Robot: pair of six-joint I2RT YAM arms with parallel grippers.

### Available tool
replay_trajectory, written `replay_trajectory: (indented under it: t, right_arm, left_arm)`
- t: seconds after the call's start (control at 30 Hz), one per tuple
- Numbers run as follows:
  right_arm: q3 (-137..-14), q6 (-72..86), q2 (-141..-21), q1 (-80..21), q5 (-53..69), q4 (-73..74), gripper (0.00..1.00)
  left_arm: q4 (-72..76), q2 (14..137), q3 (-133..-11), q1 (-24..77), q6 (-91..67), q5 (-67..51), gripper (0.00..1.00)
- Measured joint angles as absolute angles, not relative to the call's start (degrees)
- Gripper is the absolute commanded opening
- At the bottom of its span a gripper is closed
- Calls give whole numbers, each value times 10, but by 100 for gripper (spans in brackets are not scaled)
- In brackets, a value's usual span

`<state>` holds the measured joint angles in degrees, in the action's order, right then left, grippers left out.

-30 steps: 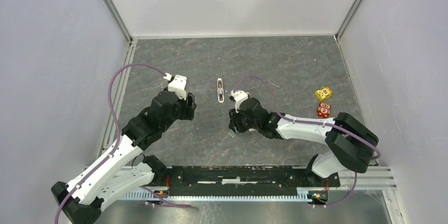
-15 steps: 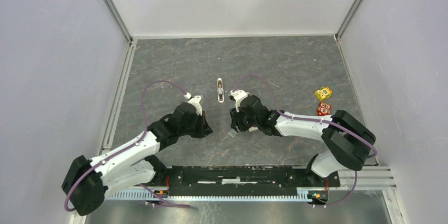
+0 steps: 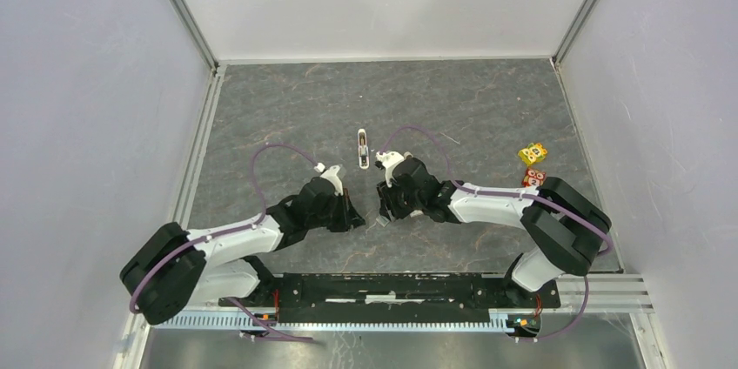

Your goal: Load the staples into the stapler

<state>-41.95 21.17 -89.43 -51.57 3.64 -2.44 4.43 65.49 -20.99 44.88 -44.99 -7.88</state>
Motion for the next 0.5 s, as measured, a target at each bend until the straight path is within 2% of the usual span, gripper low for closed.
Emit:
replay_trajectory:
  t: [0.5]
  right_arm:
    - [-417,213,-895,-515,36,-23,42]
  left_arm:
    - [122,754,-209,478,-474,-81,5]
